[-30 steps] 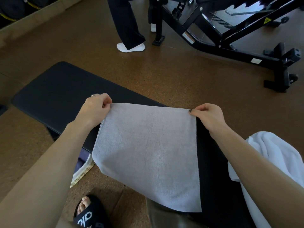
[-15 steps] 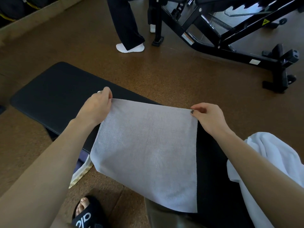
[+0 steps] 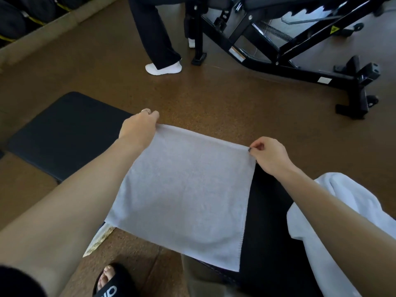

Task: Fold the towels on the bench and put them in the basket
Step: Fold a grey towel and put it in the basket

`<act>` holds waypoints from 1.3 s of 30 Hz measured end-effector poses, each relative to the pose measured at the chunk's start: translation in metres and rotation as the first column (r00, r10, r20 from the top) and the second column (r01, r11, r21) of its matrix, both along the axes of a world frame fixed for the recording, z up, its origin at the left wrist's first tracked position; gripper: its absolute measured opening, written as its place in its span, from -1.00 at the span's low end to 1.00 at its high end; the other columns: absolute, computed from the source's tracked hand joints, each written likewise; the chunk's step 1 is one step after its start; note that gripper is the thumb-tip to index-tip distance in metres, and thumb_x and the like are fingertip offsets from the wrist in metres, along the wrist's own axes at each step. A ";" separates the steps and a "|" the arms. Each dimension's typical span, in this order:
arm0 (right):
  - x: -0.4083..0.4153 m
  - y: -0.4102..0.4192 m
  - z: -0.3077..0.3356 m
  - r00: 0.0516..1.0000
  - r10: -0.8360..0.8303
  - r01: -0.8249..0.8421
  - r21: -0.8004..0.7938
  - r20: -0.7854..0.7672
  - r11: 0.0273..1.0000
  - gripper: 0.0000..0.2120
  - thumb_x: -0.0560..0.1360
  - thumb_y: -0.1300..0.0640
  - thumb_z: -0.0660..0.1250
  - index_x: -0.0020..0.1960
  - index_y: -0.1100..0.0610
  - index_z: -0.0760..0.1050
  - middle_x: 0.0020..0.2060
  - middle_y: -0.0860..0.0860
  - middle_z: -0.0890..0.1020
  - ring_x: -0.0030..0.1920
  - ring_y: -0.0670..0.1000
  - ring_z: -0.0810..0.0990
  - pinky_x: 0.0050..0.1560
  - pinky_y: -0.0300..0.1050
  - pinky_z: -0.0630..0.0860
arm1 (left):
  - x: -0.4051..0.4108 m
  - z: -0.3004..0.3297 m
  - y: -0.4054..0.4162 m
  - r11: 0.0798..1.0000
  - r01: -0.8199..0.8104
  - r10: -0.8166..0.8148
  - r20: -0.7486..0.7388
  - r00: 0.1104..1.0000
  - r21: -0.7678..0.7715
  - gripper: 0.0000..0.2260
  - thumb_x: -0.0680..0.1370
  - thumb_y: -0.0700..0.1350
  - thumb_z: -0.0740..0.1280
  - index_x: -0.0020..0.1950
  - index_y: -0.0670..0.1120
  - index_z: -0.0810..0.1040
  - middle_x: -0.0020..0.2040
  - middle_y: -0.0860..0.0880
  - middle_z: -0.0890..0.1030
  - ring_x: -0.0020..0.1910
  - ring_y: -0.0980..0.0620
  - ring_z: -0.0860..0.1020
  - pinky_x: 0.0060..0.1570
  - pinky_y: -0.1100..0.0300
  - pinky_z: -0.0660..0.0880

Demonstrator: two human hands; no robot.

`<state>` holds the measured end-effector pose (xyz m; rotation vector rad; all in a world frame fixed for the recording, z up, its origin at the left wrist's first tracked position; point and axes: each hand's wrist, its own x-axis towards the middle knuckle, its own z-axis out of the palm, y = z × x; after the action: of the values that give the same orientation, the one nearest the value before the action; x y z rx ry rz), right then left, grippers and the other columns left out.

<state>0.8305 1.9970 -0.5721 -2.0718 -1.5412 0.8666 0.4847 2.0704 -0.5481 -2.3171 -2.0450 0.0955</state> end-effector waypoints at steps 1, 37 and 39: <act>0.001 0.000 0.000 1.000 0.003 -0.003 -0.003 0.000 1.000 -0.91 0.62 0.18 0.29 0.03 0.06 0.57 -0.13 -0.07 0.58 -0.16 -0.13 0.51 -0.28 -0.25 0.35 | 0.006 0.002 -0.005 1.000 -0.007 0.008 -0.076 0.997 0.021 -0.70 0.55 -0.36 0.29 0.23 -0.10 0.41 0.16 -0.16 0.49 -0.13 -0.15 0.51 -0.25 0.02 0.46; 0.031 -0.026 0.035 0.979 0.042 -0.064 -0.105 -0.201 0.992 -0.91 0.57 0.21 0.31 0.06 0.13 0.55 -0.15 0.14 0.66 -0.17 0.08 0.67 -0.07 0.01 0.65 | 0.116 -0.019 -0.292 0.631 0.774 -0.769 -0.082 0.634 0.057 -0.89 0.58 -0.09 0.33 0.03 -0.06 0.42 0.06 -0.03 0.46 -0.03 -0.05 0.49 -0.01 0.11 0.46; 0.032 -0.026 0.036 0.962 0.012 -0.051 -0.137 -0.273 0.989 -0.89 0.56 0.23 0.33 0.07 0.13 0.56 -0.14 0.13 0.64 -0.15 0.08 0.67 -0.11 -0.03 0.65 | 0.113 -0.018 -0.290 0.616 0.787 -0.783 -0.071 0.617 0.039 -0.90 0.61 -0.10 0.31 0.02 -0.06 0.40 0.07 -0.04 0.42 -0.03 -0.06 0.49 -0.04 0.09 0.49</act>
<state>0.8625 1.9708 -0.5356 -1.9293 -1.4030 1.2494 0.5978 1.7804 -0.5660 -2.8799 -0.8019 0.0380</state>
